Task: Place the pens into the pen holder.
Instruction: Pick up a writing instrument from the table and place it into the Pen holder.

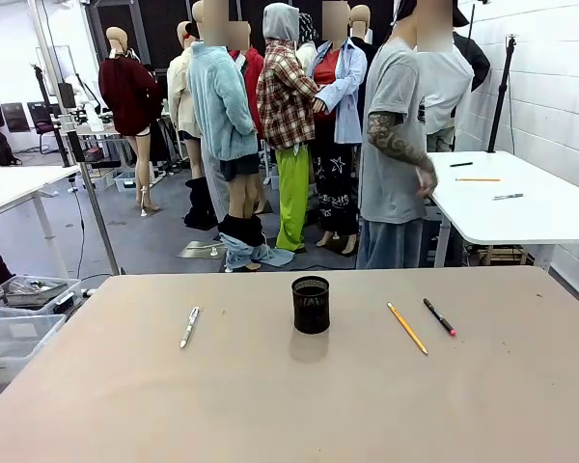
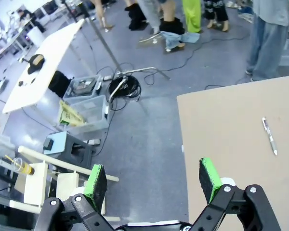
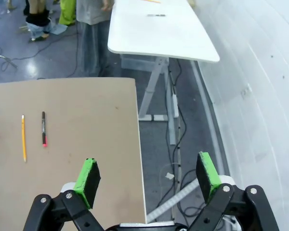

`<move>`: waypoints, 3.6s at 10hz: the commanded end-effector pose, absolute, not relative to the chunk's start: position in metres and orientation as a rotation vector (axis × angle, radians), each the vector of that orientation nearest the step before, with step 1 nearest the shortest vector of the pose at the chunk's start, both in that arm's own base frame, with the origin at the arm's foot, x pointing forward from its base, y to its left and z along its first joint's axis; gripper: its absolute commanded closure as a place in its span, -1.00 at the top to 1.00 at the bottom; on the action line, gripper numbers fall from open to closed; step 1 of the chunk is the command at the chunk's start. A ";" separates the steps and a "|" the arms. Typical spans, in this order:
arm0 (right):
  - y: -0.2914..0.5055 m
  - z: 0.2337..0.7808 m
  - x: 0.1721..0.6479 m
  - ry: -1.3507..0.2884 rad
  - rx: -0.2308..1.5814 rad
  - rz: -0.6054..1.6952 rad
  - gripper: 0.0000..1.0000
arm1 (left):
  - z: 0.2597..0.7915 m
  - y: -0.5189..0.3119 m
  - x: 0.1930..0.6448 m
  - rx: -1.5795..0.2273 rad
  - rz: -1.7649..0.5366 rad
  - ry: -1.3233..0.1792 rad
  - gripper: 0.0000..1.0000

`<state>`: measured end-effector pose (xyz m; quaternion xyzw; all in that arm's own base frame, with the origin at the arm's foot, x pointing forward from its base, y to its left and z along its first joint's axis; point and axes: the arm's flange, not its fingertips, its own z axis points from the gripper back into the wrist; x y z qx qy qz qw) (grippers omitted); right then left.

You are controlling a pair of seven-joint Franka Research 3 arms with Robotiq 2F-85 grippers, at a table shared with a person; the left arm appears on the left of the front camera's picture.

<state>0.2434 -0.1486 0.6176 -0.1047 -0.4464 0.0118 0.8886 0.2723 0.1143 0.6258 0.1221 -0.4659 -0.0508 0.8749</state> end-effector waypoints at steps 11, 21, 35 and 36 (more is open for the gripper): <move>0.078 0.484 0.442 -0.560 -0.188 0.557 1.00 | 0.623 0.105 0.281 0.241 -0.134 -0.969 1.00; 0.085 0.430 0.521 -0.289 -0.060 0.526 1.00 | 0.623 0.105 0.281 0.241 -0.134 -0.969 1.00; 0.085 0.321 0.602 -0.007 -0.001 0.465 1.00 | 0.623 0.105 0.281 0.241 -0.134 -0.969 1.00; 0.086 0.315 0.609 0.023 -0.010 0.457 1.00 | 0.623 0.105 0.281 0.241 -0.134 -0.969 1.00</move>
